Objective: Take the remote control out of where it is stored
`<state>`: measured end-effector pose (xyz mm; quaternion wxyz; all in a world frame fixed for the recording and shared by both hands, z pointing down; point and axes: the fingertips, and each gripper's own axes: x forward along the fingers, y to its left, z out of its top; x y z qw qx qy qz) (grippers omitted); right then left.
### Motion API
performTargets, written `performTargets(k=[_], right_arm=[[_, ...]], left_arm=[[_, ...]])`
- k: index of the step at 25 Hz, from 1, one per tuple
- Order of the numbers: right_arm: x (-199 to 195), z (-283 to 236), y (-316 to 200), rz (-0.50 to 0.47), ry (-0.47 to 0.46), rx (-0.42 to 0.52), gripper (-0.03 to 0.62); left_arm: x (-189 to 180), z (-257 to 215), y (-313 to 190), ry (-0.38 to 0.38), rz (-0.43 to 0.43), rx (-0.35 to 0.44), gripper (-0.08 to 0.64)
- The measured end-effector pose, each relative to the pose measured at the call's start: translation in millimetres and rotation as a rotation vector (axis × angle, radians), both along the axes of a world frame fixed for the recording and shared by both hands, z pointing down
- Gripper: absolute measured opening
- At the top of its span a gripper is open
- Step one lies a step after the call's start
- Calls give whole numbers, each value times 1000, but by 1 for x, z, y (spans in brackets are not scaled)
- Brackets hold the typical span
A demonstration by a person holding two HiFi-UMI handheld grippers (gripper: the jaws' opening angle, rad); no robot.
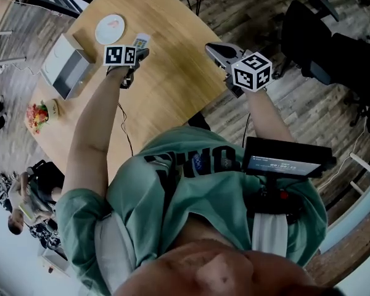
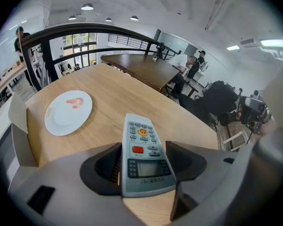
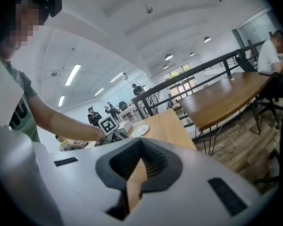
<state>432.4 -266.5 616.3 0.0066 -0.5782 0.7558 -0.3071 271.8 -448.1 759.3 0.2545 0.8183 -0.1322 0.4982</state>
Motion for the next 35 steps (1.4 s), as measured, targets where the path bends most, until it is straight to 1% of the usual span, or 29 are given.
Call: performTargets(k=[5, 8, 10, 12, 14, 16, 17, 18, 19, 22, 25, 30, 35], right_arm=[[12, 11, 10, 11, -12, -18, 5], [20, 14, 13, 24, -15, -24, 5], [25, 15, 16, 32, -17, -26, 5], [27, 17, 19, 36, -18, -28, 5], [29, 19, 22, 38, -21, -30, 5], [31, 21, 25, 43, -24, -31, 5], [32, 22, 25, 46, -25, -30, 5], [31, 21, 26, 47, -25, -29, 5], [29, 21, 25, 46, -25, -26, 5], [24, 17, 17, 31, -28, -16, 5], [23, 10, 10, 12, -32, -6, 5], [17, -7, -2, -35, -28, 23, 5], [6, -19, -15, -82, -31, 46, 5]], left_arm=[[26, 19, 7, -19, 17, -10, 296], [36, 30, 7, -37, 26, -6, 296], [36, 40, 5, -61, 25, 11, 296], [31, 52, 3, -101, 17, 26, 298], [28, 59, 4, -138, 35, 48, 298], [30, 60, 8, -146, 66, 57, 303], [32, 59, 10, -140, 72, 57, 328], [33, 56, 10, -128, 67, 57, 357], [33, 54, 9, -114, 53, 60, 360], [30, 42, 4, -68, 2, 63, 360], [27, 26, 8, -21, -29, 42, 360], [2, -6, 7, 61, -129, 21, 360], [-31, -42, 17, 237, -258, 10, 359]])
